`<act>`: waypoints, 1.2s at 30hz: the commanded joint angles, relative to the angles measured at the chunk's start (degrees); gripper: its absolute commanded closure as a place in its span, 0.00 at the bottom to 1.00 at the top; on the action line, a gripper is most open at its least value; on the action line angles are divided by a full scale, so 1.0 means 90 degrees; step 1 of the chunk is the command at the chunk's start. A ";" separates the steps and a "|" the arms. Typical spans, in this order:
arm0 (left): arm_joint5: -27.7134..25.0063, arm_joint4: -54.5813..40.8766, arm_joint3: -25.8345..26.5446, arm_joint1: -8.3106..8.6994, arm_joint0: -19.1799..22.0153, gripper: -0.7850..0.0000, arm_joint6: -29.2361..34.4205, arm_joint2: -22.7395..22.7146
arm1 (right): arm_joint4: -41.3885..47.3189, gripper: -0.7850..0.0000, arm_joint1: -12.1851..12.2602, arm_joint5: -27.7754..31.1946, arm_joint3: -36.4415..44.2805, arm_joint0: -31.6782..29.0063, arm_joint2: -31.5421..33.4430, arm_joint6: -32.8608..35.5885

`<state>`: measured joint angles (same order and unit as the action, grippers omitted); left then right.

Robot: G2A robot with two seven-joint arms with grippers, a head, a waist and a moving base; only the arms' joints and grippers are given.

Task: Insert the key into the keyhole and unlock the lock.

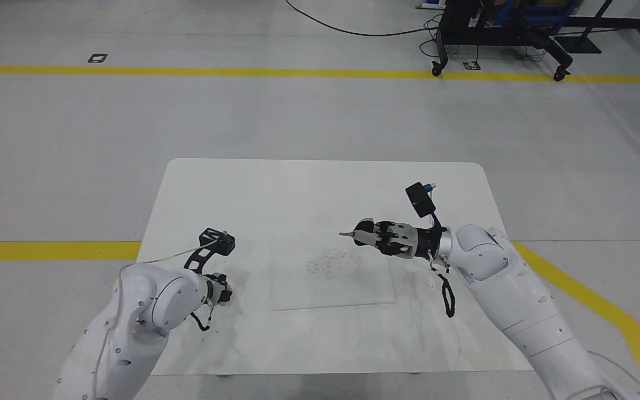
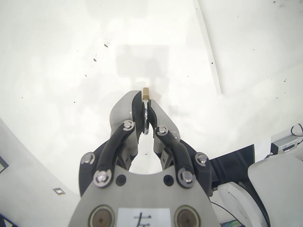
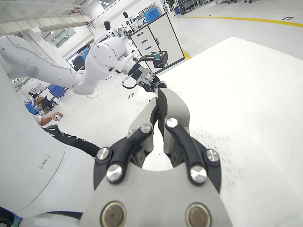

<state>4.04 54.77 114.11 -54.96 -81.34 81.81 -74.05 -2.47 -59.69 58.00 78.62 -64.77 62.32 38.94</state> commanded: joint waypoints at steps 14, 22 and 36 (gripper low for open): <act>-0.0012 -0.0063 0.0133 0.0012 -0.0046 0.87 0.0108 -0.0055 | 0.0000 1.00 0.0000 0.0000 0.0000 0.0000 0.0000 0.0000; -0.0010 -0.0089 0.0095 0.0014 -0.0052 0.86 0.0110 -0.0055 | 0.0000 1.00 0.0000 0.0000 0.0000 0.0000 0.0000 0.0000; 0.0011 -0.0096 0.0089 0.0022 -0.0105 1.00 -0.0107 -0.0134 | 0.0000 1.00 0.0000 0.0000 0.0000 0.0000 0.0000 0.0000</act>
<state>4.24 54.19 114.57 -54.77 -82.17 81.93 -74.91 -2.47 -59.69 58.00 78.62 -64.77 62.32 38.94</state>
